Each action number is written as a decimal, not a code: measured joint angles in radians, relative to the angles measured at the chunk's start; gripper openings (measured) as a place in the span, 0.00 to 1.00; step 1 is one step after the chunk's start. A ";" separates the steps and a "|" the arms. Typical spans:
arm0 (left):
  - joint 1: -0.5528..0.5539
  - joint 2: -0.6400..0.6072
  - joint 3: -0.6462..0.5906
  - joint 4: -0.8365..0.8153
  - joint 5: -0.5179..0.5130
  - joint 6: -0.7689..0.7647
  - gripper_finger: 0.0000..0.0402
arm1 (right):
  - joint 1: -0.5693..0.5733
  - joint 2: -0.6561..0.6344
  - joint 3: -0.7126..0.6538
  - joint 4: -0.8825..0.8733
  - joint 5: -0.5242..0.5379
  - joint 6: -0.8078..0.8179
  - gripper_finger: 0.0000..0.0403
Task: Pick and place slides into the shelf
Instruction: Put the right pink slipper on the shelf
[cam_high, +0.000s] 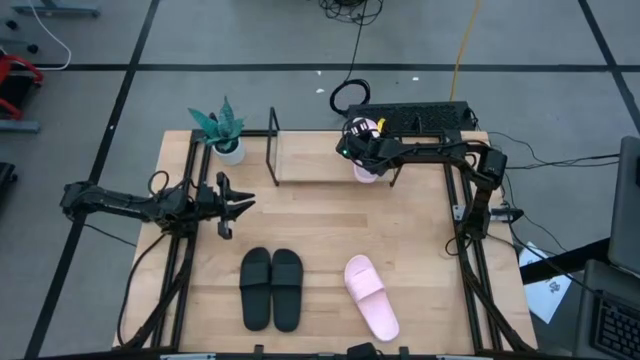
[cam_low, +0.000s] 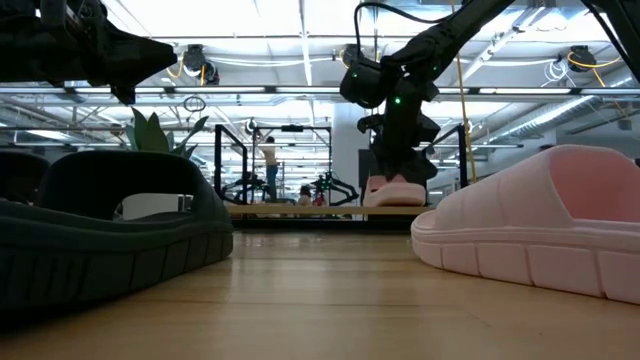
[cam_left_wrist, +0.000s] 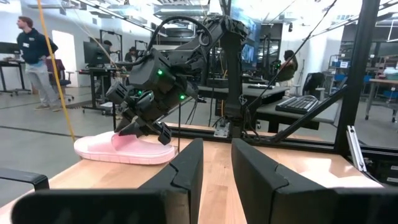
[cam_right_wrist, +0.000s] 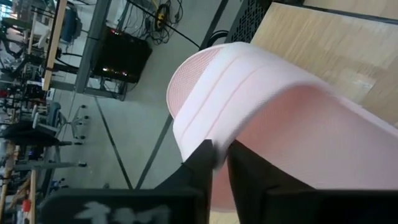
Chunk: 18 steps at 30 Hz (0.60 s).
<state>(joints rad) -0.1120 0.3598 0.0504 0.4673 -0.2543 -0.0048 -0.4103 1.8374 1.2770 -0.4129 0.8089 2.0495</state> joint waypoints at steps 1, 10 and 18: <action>0.000 0.000 0.000 0.000 0.000 0.000 0.22 | 0.000 0.000 0.000 -0.001 0.001 0.000 0.06; 0.000 0.000 0.000 0.000 0.000 0.000 0.22 | 0.000 0.000 0.000 -0.019 0.000 0.005 0.03; 0.000 0.000 0.000 0.000 0.000 0.000 0.22 | 0.005 -0.004 0.000 -0.019 0.002 0.006 0.03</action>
<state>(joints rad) -0.1120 0.3599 0.0503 0.4671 -0.2539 -0.0048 -0.4057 1.8330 1.2774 -0.4320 0.8105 2.0551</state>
